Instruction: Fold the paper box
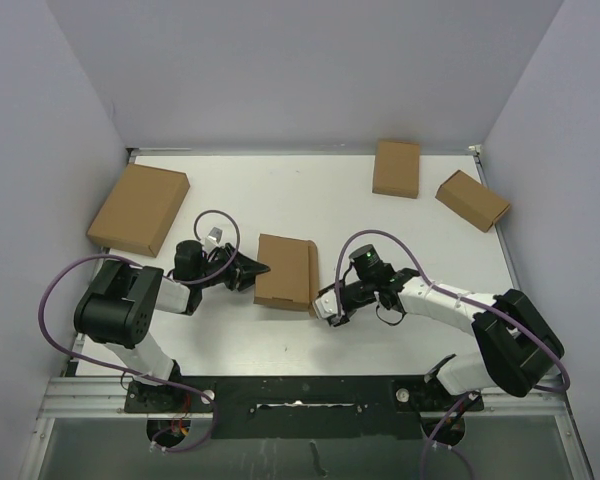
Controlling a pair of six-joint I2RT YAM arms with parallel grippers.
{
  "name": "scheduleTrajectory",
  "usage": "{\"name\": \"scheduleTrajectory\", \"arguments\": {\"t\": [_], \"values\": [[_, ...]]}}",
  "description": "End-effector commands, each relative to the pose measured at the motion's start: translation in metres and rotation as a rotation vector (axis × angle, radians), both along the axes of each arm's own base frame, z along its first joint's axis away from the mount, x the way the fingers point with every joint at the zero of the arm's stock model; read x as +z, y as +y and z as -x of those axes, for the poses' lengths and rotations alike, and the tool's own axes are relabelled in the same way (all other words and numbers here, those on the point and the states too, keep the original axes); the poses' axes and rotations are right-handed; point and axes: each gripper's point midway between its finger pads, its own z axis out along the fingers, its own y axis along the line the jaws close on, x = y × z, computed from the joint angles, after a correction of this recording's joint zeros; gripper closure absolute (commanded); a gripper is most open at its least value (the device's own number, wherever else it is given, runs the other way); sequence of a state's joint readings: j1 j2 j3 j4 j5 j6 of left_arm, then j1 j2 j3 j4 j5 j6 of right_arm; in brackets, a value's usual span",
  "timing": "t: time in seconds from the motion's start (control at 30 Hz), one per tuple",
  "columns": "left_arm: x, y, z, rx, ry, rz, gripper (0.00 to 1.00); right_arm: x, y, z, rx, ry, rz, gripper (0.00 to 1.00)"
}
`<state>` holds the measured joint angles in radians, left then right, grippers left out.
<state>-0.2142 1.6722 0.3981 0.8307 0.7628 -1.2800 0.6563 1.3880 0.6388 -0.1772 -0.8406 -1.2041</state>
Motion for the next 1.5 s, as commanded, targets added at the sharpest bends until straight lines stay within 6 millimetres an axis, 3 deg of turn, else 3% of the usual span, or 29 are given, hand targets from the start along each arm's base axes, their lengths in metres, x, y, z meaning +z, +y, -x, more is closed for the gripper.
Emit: {"name": "scheduleTrajectory", "arguments": {"t": [0.0, 0.6, 0.9, 1.47], "values": [[0.011, -0.001, -0.006, -0.002, -0.071, 0.027, 0.73, 0.011, 0.010, -0.007, -0.005, -0.018, -0.033, 0.68], [0.015, 0.001, -0.003, -0.003, -0.092, 0.036, 0.73, 0.023, 0.008, -0.028, -0.153, 0.088, -0.047, 0.94], [0.022, 0.000, -0.003, -0.019, -0.121, 0.037, 0.73, 0.026, 0.010, -0.029, -0.180, 0.156, -0.046, 1.00], [0.038, -0.002, -0.005, -0.041, -0.188, 0.051, 0.73, 0.029, 0.008, -0.043, -0.282, 0.343, -0.054, 1.00]]}}
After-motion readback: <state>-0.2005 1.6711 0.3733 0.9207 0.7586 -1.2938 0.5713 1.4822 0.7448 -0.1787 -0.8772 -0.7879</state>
